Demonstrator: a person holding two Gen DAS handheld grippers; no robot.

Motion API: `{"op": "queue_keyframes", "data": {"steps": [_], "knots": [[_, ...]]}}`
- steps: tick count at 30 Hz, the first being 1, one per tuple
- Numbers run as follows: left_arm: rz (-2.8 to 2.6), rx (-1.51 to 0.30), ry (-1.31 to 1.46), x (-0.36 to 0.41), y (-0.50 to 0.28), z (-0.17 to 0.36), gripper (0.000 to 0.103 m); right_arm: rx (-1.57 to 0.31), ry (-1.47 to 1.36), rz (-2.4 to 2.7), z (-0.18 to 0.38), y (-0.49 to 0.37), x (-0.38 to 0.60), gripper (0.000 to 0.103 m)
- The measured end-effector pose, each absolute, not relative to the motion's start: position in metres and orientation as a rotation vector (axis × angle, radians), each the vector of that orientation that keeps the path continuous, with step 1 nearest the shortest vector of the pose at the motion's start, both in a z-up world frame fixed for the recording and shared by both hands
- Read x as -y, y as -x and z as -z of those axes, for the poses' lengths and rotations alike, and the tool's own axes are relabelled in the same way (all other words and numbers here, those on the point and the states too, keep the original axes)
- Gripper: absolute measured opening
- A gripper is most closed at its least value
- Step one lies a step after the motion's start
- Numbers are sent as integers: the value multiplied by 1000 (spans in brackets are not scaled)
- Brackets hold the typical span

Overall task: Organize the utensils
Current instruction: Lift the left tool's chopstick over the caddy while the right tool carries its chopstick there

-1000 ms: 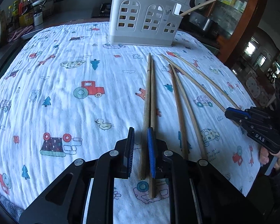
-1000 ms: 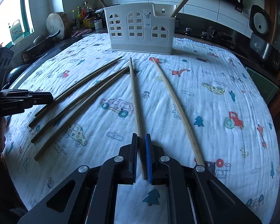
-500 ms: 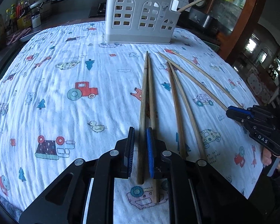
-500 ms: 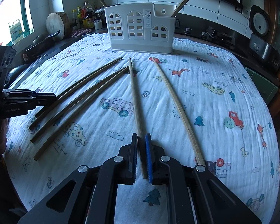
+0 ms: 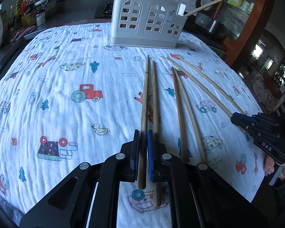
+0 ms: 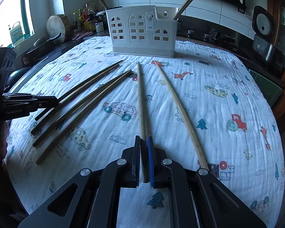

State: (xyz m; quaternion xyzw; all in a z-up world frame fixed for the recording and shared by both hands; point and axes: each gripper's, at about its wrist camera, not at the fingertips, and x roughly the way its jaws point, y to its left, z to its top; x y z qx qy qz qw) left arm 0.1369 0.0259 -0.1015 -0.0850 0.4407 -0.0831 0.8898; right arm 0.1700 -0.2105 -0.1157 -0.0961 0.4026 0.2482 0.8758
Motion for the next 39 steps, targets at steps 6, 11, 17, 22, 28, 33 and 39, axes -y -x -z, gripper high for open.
{"op": "queue_keyframes", "data": {"steps": [6, 11, 17, 22, 28, 33, 39], "knots": [[174, -858, 153, -30, -127, 75, 7, -777, 188, -516, 90, -164, 215, 7], [178, -780, 131, -28, -120, 45, 6, -692, 173, -512, 56, -159, 220, 7], [200, -696, 110, -23, -120, 12, 6, -610, 143, -522, 17, -163, 217, 7], [210, -673, 99, -23, -131, -3, 6, -585, 133, -540, -6, -180, 207, 7], [230, -658, 106, -29, -159, -31, 6, -590, 132, -553, -44, -213, 196, 7], [243, -634, 88, -28, -181, -63, 6, -577, 141, -549, -88, -240, 192, 7], [262, -556, 54, -27, -204, -115, 6, -529, 143, -533, -134, -261, 191, 7]]}}
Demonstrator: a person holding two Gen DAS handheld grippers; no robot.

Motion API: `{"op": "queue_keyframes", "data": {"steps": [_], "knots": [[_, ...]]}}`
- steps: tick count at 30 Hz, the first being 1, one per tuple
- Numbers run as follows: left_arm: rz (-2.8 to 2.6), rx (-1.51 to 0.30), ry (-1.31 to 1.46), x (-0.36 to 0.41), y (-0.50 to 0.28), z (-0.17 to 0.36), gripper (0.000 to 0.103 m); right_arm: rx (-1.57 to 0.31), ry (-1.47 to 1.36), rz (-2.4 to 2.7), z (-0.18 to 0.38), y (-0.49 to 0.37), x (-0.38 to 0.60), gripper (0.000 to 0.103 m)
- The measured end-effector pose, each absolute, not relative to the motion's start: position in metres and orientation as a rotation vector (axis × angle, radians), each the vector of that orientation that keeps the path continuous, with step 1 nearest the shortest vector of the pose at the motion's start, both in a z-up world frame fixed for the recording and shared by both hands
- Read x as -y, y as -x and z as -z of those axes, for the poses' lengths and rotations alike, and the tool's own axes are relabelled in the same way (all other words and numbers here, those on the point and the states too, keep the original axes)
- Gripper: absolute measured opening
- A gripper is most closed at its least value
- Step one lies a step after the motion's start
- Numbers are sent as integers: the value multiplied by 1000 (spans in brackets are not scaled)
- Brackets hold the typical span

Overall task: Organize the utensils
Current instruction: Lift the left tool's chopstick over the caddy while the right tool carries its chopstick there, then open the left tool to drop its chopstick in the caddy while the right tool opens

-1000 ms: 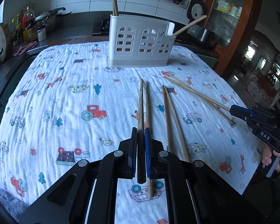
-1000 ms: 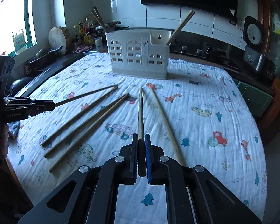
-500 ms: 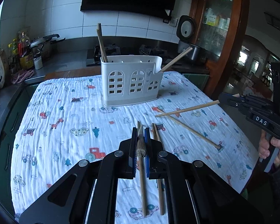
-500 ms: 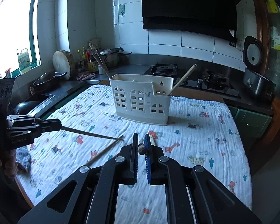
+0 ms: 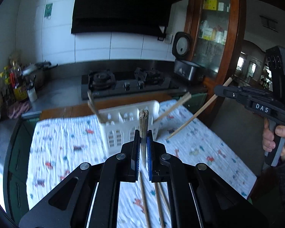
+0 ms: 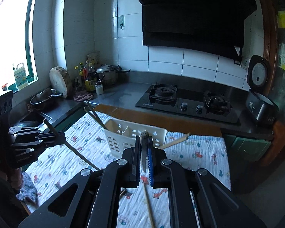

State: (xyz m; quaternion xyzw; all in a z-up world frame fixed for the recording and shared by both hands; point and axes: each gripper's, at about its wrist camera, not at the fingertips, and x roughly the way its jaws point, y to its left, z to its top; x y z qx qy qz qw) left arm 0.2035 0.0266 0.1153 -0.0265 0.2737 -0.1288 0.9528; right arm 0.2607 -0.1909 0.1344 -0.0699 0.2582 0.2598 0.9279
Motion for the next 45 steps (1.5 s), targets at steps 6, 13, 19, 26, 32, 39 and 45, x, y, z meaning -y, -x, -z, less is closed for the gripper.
{"op": "queue_keyframes", "data": {"steps": [6, 13, 19, 26, 32, 39, 45], "knots": [[216, -456, 32, -30, -230, -167, 6, -483, 130, -526, -168, -282, 184, 7], [135, -427, 60, -43, -268, -184, 6, -494, 135, -516, -169, -314, 167, 7], [110, -484, 79, -52, -300, -164, 6, -544, 139, -510, -147, -339, 159, 7], [123, -568, 97, -56, -322, -132, 6, -595, 139, -506, -120, -354, 152, 7], [125, -619, 100, -58, -331, -112, 6, -627, 135, -500, -103, -362, 150, 7], [127, -642, 92, -55, -331, -100, 7, -644, 120, -500, -95, -366, 150, 7], [129, -624, 94, -53, -322, -108, 16, -609, 117, -492, -104, -357, 155, 17]]}}
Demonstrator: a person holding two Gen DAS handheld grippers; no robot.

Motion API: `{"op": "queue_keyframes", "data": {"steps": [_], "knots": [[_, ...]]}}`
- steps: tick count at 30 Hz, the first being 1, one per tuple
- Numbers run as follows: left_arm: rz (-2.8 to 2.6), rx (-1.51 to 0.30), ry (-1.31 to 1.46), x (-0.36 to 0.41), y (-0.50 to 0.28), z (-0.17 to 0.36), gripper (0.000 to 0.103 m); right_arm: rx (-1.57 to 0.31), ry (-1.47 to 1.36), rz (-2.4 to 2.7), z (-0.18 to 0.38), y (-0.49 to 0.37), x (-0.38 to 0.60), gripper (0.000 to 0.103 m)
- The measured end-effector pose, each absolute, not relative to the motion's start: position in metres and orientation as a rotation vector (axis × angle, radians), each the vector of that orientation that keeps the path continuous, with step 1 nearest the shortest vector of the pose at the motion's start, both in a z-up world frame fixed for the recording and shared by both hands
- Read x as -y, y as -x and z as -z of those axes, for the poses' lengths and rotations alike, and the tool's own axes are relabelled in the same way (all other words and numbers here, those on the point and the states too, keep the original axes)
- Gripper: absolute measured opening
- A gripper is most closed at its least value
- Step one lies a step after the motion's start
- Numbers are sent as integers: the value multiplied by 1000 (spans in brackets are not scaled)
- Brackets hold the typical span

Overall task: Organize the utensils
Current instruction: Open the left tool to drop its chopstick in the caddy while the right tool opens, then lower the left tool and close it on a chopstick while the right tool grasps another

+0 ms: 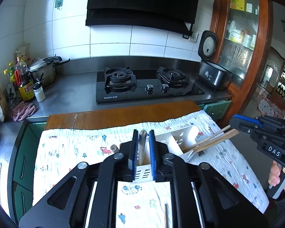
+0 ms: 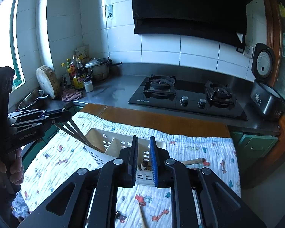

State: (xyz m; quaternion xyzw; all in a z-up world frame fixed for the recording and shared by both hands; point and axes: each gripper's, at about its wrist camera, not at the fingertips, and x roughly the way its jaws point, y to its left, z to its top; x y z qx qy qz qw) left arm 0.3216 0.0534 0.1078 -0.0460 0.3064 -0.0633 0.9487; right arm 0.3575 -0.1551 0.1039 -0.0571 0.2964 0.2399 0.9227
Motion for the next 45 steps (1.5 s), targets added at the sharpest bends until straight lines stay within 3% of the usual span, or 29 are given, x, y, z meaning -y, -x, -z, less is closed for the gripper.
{"op": "queue_keyframes", "data": {"steps": [2, 8, 16, 27, 36, 45], "knots": [[129, -607, 90, -53, -314, -114, 21, -583, 114, -489, -111, -350, 160, 25], [128, -554, 88, -49, -275, -130, 31, -534, 114, -495, -121, -317, 178, 33], [168, -554, 93, -34, -209, -106, 31, -552, 148, -514, -80, -256, 197, 34], [192, -646, 134, -18, -132, -26, 31, -682, 149, -526, 18, -203, 224, 34], [191, -779, 178, -17, -114, 39, 31, -803, 163, -480, 85, -203, 247, 31], [188, -860, 170, -11, -113, 81, 31, -866, 181, -475, 113, -210, 251, 24]]}}
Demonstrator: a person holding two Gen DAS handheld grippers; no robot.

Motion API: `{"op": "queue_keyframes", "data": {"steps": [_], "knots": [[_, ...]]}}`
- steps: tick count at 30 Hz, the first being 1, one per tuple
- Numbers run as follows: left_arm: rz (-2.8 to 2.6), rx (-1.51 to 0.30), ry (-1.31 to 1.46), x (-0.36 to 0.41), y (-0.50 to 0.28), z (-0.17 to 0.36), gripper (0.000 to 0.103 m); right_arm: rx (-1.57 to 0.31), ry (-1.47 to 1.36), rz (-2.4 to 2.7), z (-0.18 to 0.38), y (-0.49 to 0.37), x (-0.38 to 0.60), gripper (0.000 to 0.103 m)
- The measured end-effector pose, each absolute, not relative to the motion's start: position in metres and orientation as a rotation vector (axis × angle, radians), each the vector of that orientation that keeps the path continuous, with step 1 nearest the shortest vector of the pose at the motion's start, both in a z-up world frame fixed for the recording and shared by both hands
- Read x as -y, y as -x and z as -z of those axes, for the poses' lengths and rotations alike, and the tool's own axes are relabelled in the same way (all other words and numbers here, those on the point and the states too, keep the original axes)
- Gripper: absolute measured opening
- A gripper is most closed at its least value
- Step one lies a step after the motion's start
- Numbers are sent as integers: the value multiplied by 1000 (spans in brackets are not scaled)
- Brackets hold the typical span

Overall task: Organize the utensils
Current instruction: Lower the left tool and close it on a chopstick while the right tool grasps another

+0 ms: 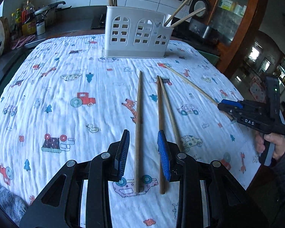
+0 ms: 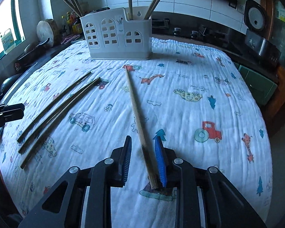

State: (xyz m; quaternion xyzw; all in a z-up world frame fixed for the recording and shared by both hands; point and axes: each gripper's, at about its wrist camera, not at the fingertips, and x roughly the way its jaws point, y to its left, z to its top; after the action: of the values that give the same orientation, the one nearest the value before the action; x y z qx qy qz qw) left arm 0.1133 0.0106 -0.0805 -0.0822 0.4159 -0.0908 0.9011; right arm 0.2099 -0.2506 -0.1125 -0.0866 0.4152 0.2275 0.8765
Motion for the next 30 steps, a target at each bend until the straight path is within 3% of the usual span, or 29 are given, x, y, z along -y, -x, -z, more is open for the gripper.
{"op": "queue_keyframes", "data": {"steps": [11, 17, 28, 30], "knots": [[182, -883, 150, -8, -118, 96, 30, -875, 208, -478, 118, -211, 247, 17], [180, -891, 142, -6, -125, 100, 18, -865, 226, -469, 119, -209, 247, 11], [156, -901, 129, -2, -132, 108, 17, -864, 235, -464, 120, -210, 246, 10], [134, -903, 84, 3, -132, 108, 10, -861, 247, -464, 119, -210, 245, 9]]}}
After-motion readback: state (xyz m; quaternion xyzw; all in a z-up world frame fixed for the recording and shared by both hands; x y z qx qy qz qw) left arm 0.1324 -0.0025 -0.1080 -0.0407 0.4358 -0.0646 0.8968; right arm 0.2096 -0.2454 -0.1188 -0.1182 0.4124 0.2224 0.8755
